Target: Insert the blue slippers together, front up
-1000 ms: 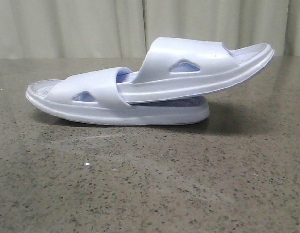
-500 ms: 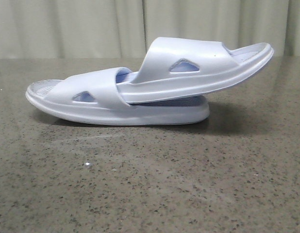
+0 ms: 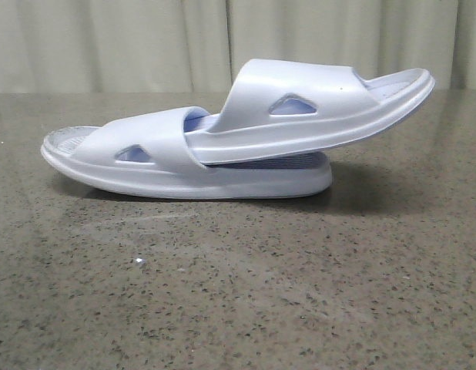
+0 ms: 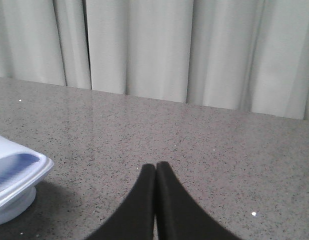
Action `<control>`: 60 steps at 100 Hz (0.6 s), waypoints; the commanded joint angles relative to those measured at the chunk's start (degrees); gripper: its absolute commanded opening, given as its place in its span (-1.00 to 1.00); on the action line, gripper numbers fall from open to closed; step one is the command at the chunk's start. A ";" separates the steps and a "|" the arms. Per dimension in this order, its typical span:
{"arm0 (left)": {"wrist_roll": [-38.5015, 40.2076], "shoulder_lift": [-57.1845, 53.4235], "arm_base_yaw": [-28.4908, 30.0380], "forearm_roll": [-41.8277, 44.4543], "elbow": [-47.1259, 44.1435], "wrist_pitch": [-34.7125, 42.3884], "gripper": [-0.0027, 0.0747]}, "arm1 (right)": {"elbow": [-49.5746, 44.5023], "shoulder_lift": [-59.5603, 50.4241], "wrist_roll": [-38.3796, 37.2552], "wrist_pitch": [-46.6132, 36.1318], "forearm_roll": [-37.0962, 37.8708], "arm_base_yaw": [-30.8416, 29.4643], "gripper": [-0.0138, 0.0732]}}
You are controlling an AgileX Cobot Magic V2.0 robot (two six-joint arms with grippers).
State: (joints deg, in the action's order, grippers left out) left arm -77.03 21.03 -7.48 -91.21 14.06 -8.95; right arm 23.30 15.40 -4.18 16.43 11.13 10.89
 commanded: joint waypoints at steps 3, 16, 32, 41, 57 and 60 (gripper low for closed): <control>-0.06 -0.06 -0.28 -0.64 1.09 1.61 -0.89 | 1.52 0.29 0.23 -4.12 0.82 -0.38 -0.93; 1.78 -2.07 -0.28 6.81 0.96 2.40 -0.89 | 1.52 0.29 0.23 -4.12 0.82 -0.38 -0.93; 27.10 -4.12 -0.28 37.90 0.86 2.40 -0.89 | 1.52 0.29 0.23 -4.12 0.82 -0.38 -0.93; 45.94 -5.53 -0.28 58.03 0.50 1.27 -0.89 | 1.52 0.29 0.23 -4.12 0.82 -0.38 -0.93; 68.25 -9.08 -0.28 81.08 -2.08 0.96 -0.89 | 1.52 0.29 0.23 -4.12 0.82 -0.38 -0.93; 70.26 -9.81 -0.28 83.29 -2.68 0.96 -0.89 | 1.52 0.29 0.23 -4.12 0.82 -0.38 -0.93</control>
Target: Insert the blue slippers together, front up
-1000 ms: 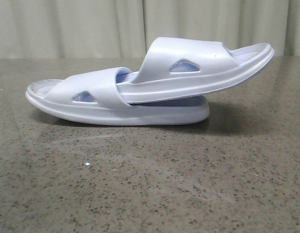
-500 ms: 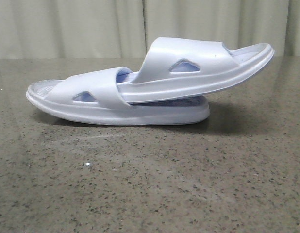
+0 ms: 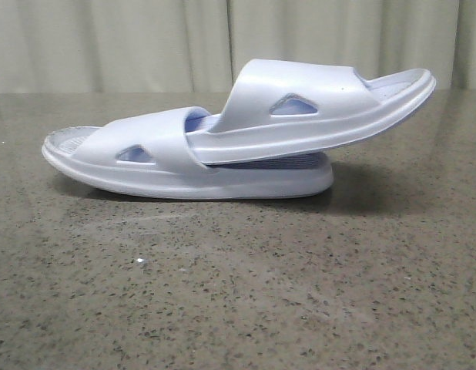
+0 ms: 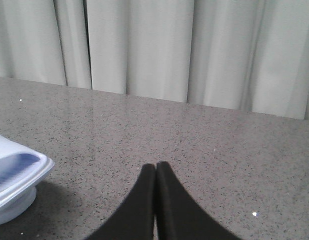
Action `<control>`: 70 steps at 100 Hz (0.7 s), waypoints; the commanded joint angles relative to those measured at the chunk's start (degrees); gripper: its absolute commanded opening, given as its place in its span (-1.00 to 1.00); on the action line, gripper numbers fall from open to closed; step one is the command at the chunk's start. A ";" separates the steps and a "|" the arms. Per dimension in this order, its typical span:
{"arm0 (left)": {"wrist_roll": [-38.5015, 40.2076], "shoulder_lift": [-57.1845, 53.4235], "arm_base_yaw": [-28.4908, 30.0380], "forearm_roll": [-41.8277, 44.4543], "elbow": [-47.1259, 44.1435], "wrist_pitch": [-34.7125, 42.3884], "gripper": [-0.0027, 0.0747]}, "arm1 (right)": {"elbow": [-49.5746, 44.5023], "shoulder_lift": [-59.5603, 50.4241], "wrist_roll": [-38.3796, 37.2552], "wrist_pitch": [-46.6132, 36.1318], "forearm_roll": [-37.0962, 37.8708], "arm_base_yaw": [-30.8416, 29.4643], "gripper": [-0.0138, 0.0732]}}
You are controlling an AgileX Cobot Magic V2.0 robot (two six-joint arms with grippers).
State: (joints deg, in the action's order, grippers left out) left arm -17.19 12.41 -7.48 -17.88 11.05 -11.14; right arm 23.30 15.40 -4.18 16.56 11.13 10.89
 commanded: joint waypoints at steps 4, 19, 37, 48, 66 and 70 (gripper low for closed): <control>12.50 -2.32 -0.28 12.29 -0.60 3.29 -0.89 | 1.52 0.29 0.23 -4.25 0.82 -0.38 -0.93; 14.02 -6.19 -0.28 15.49 -4.24 5.40 -0.89 | 1.52 0.29 0.23 -4.25 0.82 -0.38 -0.93; 14.42 -9.31 1.03 17.11 -6.95 5.63 -0.89 | 1.52 0.29 0.23 -4.25 0.82 -0.38 -0.93; 14.57 -10.58 3.01 17.11 -8.42 6.69 -0.89 | 1.52 0.29 0.23 -4.25 0.82 -0.38 -0.93; 14.57 -13.32 5.37 17.11 -10.59 7.13 -0.89 | 1.52 0.29 0.23 -4.25 0.82 -0.38 -0.93; 14.57 -14.39 5.61 17.11 -11.18 7.26 -0.89 | 1.52 0.29 0.23 -4.25 0.82 -0.38 -0.93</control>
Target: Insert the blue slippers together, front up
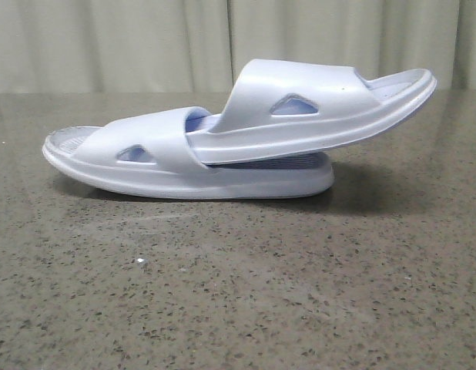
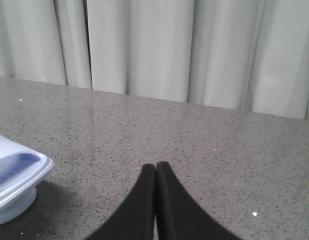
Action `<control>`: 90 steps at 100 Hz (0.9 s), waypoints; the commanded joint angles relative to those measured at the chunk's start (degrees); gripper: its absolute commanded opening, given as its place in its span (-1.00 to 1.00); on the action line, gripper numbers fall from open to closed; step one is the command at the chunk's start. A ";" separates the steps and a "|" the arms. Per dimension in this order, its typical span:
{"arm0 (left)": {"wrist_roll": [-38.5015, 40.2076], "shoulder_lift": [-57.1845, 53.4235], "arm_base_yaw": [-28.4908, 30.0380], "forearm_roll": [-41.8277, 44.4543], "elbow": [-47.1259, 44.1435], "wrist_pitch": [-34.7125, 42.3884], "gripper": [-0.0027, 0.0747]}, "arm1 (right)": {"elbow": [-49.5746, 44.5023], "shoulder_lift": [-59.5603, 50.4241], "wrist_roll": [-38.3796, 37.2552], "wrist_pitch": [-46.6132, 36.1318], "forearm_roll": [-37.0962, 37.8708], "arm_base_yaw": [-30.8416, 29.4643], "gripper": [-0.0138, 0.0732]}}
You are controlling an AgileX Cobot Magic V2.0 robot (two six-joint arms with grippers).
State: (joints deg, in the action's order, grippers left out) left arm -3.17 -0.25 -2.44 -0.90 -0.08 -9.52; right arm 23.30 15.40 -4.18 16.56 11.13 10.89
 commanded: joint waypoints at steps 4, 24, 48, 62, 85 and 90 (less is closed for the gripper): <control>0.54 -1.75 0.58 0.13 -0.62 6.29 -0.89 | 1.52 0.29 0.23 -4.25 0.82 -0.38 -0.93; 0.54 -1.62 0.58 0.36 -0.51 5.14 -0.89 | 1.52 0.29 0.23 -4.25 0.82 -0.38 -0.93; 0.54 -1.62 0.58 0.25 -0.51 5.14 -0.89 | 1.52 0.29 0.23 -4.25 0.82 -0.38 -0.93; 0.54 -1.62 0.58 0.25 -0.51 5.14 -0.89 | 1.52 0.29 0.23 -4.25 0.82 -0.38 -0.93; 0.54 -1.62 0.58 0.25 -0.51 5.14 -0.89 | 1.52 0.29 0.23 -4.25 0.82 -0.38 -0.93; 0.54 -1.62 0.58 0.25 -0.51 5.14 -0.89 | 1.52 0.29 0.23 -4.25 0.82 -0.38 -0.93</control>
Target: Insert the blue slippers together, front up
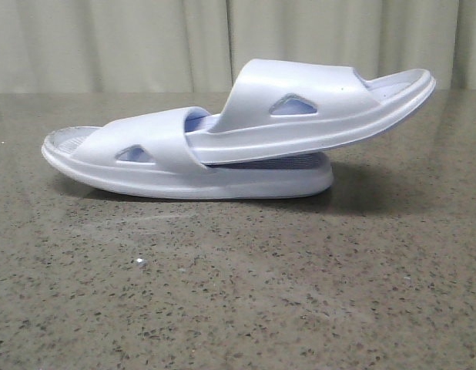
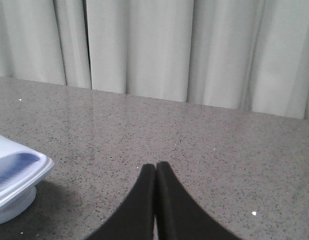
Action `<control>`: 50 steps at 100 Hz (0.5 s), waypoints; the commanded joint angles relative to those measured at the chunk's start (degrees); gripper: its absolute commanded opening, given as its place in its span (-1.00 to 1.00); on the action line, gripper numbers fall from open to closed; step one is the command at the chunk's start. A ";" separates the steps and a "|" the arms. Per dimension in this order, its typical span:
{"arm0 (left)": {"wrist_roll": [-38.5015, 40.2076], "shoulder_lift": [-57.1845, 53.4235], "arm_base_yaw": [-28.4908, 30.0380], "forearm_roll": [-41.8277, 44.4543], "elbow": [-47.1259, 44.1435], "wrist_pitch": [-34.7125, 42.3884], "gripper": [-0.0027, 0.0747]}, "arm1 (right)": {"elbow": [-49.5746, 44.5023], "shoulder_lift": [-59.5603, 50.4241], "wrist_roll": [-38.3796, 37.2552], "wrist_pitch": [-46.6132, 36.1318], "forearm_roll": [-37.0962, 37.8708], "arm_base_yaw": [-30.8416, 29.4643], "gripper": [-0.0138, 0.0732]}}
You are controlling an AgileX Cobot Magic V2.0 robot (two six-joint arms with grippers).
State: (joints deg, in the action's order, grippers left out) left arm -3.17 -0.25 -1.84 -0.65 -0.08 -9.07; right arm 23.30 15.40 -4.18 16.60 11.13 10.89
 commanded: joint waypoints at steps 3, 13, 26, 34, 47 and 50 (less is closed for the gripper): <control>0.54 -1.62 -0.02 0.00 -0.51 4.69 -0.89 | 1.52 0.29 0.23 -4.29 0.82 -0.38 -0.93; 0.54 -1.62 -0.02 0.00 -0.51 4.69 -0.89 | 1.52 0.29 0.23 -4.29 0.82 -0.38 -0.93; 0.54 -1.62 -0.02 0.00 -0.51 4.69 -0.89 | 1.52 0.29 0.23 -4.29 0.82 -0.38 -0.93; 0.54 -1.62 -0.02 0.00 -0.51 4.69 -0.89 | 1.52 0.29 0.23 -4.29 0.82 -0.38 -0.93; 0.54 -1.62 -0.02 0.00 -0.51 4.69 -0.89 | 1.12 0.24 0.23 -4.29 1.56 -0.38 -0.93; 0.54 -1.62 -0.02 0.00 -0.51 4.69 -0.89 | 0.77 0.24 0.23 -4.58 1.56 -0.63 -0.93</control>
State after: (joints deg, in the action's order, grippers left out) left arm -3.17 -0.25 -1.84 -0.65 -0.08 -9.07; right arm 23.30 15.40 -4.18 16.60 11.53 10.89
